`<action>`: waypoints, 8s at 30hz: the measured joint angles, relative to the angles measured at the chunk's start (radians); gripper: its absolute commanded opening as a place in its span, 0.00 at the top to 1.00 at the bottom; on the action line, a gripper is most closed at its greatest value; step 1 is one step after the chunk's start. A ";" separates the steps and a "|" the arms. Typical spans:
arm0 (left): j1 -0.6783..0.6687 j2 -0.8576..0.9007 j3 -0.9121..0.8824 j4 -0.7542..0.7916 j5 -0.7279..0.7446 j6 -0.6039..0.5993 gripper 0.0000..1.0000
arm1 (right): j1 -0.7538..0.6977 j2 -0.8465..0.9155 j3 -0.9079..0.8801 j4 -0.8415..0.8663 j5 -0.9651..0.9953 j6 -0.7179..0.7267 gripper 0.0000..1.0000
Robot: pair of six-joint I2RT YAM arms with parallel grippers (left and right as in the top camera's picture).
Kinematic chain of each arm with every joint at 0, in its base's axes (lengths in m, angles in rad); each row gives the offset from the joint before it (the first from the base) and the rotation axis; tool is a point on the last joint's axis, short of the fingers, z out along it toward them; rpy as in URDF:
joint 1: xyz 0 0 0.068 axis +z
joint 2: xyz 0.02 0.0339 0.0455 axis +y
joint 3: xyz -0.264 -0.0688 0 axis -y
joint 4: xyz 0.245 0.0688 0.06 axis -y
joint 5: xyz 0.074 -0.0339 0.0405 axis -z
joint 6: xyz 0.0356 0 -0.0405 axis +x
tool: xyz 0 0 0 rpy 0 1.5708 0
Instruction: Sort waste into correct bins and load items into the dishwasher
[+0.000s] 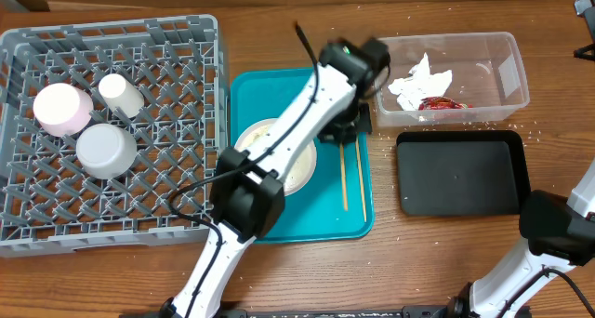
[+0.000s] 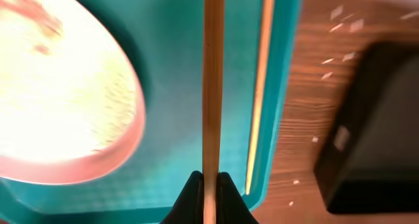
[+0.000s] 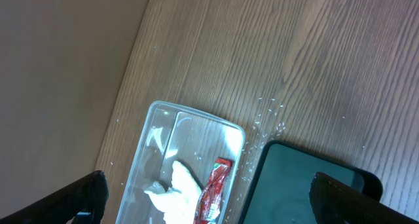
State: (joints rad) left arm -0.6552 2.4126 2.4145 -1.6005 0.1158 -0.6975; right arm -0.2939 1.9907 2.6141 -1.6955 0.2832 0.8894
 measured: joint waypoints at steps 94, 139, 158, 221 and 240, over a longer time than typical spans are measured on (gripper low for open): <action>0.002 0.044 0.223 0.060 0.047 0.233 0.78 | 0.000 0.000 0.000 0.000 0.001 -0.001 0.00; -0.069 0.278 0.217 0.077 -0.102 0.014 0.72 | 0.000 0.000 0.000 0.000 0.001 0.000 0.00; -0.063 0.275 0.117 0.181 -0.118 -0.012 0.82 | 0.000 0.000 0.000 0.000 0.000 0.000 0.00; 0.668 0.128 0.430 -0.065 -0.132 0.627 0.96 | 0.000 0.000 0.000 0.000 0.001 0.000 0.00; 0.644 0.128 0.336 -0.008 -0.078 0.548 0.52 | 0.000 0.000 0.000 0.000 0.001 0.000 0.00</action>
State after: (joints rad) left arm -0.0116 2.5404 2.7502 -1.6081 0.0380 -0.1493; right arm -0.2939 1.9907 2.6141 -1.6951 0.2840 0.8890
